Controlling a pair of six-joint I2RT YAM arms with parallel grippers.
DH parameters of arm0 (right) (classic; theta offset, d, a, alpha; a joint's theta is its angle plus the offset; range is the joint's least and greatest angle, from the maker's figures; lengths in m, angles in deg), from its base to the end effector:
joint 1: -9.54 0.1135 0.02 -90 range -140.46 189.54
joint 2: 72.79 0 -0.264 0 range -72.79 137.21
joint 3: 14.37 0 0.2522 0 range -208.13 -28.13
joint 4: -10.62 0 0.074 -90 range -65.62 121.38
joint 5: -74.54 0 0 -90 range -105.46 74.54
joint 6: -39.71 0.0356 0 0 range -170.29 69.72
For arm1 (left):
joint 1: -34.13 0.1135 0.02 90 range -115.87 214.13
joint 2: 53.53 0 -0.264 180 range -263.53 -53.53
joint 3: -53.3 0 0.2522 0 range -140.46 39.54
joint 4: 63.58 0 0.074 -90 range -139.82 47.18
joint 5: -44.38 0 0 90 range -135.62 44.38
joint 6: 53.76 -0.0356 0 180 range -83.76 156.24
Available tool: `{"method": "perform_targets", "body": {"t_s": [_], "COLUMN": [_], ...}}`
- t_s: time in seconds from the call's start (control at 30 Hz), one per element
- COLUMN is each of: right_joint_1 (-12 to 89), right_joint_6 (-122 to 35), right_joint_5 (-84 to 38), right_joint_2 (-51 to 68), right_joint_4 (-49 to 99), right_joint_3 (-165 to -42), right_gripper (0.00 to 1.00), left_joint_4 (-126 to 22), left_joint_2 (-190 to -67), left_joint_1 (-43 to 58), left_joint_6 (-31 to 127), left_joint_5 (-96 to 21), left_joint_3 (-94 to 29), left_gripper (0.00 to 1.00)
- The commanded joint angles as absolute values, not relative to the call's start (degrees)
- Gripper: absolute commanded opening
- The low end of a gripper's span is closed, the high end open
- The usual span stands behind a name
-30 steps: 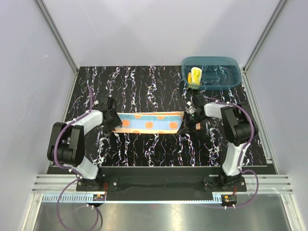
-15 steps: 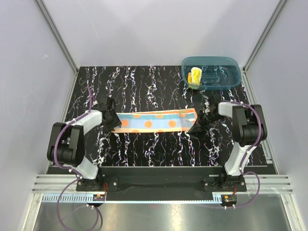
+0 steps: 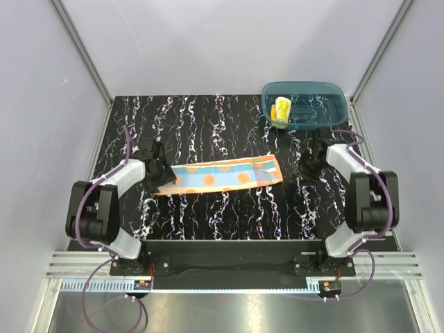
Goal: Roll the towels
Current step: Fold the towel
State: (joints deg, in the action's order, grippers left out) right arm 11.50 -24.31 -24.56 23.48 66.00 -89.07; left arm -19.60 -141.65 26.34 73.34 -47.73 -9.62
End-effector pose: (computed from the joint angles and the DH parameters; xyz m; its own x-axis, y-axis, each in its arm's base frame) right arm 0.3076 0.0162 0.1769 -0.9056 0.4018 -0.1355 0.3641 0.9006 0.2374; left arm 0.2761 -0.0364 0.1676 -0.8125 -0.4973 -0.3042 -0.4609 0.8675 -0.1870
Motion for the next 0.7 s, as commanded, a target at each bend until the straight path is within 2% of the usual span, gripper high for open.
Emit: {"method": "perform_targets", "body": {"t_s": [0.0, 0.03, 0.17, 0.37, 0.67], "right_joint_1": [11.4, 11.4, 11.6, 11.9, 11.9], "right_joint_6": [-24.2, -23.8, -19.7, -13.8, -11.5], "right_joint_5": [-28.0, -29.9, -39.2, -43.1, -43.5], "right_joint_2": [14.4, 11.5, 6.7, 6.5, 15.3], "right_joint_4": [65.1, 64.3, 57.8, 47.7, 37.9], "right_joint_3": [-87.6, -85.8, -80.5, -73.2, -71.6], "right_gripper": [0.56, 0.67, 0.71, 0.69, 0.61], "left_joint_4": [-16.7, -15.5, -11.6, -6.1, -9.8], "left_joint_2": [-137.7, -136.7, -134.3, -128.6, -118.2], "left_joint_1": [26.8, 26.8, 26.8, 26.8, 26.8], "left_joint_6": [71.8, 71.3, 69.5, 63.5, 55.5], "left_joint_5": [-47.7, -47.3, -46.1, -46.5, -52.7], "left_joint_3": [-12.6, -13.2, -17.9, -24.1, -16.9], "left_gripper": [0.74, 0.8, 0.9, 0.94, 0.94]}}
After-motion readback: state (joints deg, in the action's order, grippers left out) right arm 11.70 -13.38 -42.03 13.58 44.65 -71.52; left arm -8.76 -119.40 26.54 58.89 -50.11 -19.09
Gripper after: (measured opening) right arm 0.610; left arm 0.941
